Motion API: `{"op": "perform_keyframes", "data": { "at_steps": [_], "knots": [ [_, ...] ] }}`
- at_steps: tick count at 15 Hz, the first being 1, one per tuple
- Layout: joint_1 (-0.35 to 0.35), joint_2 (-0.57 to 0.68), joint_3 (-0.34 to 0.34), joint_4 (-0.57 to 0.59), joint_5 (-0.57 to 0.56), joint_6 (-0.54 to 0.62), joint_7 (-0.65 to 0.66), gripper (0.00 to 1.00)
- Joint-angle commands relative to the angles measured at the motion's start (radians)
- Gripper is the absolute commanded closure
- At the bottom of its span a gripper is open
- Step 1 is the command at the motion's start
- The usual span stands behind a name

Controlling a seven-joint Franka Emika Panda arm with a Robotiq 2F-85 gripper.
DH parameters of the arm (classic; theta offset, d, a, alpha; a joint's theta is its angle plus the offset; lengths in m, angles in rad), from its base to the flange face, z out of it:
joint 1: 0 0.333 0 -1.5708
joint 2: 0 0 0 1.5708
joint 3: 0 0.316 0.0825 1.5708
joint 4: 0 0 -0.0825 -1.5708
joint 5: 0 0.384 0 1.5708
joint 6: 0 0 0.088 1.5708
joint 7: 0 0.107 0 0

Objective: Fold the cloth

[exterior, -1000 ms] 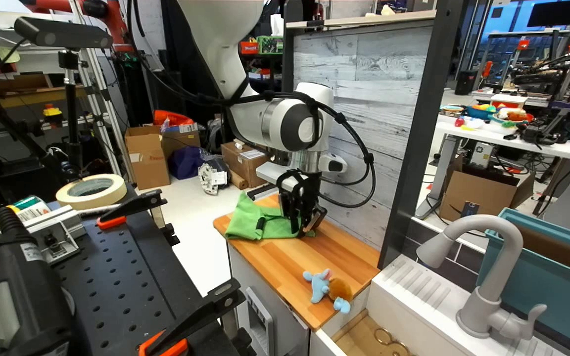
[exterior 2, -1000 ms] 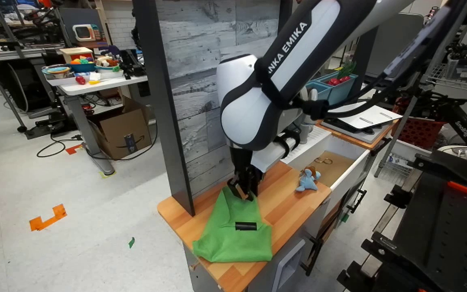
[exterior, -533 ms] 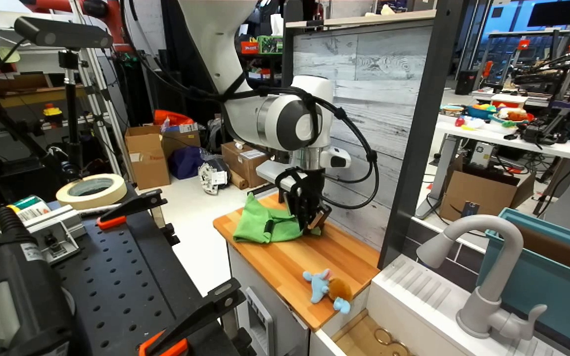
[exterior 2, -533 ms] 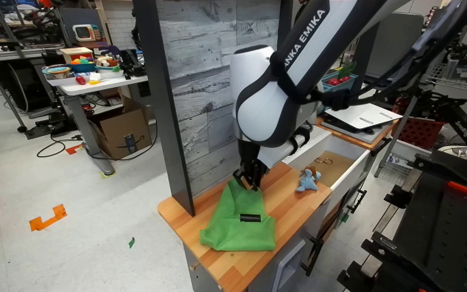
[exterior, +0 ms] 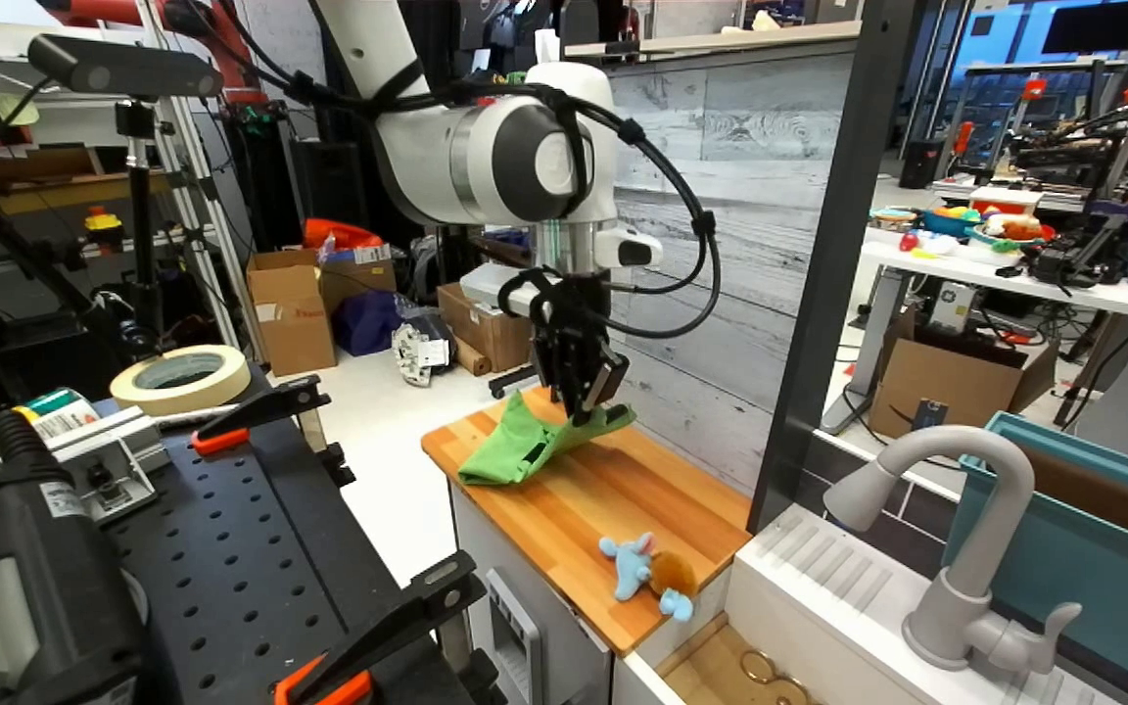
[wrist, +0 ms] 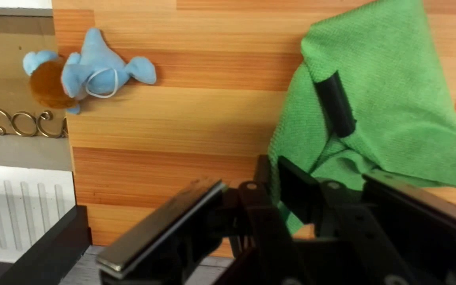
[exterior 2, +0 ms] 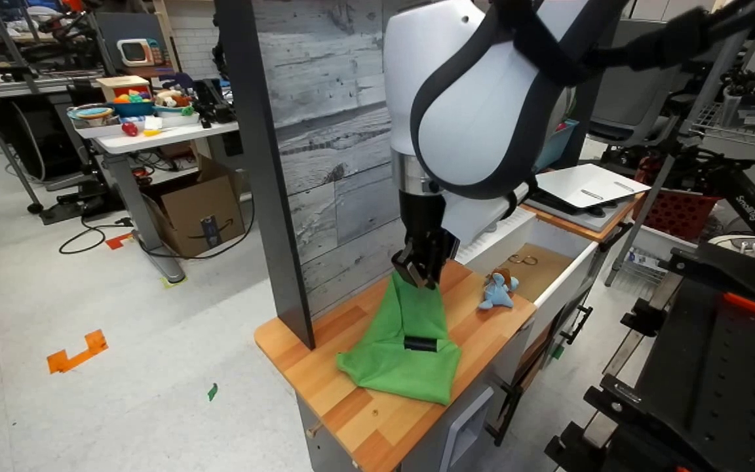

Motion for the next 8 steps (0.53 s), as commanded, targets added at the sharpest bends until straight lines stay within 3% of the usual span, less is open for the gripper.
{"op": "perform_keyframes", "data": {
  "at_steps": [1, 8],
  "knots": [
    [0.092, -0.063, -0.029, -0.064, -0.067, -0.004, 0.043, 0.97],
    [0.207, 0.087, 0.003, 0.109, -0.141, -0.117, 0.060, 0.97]
  ]
}}
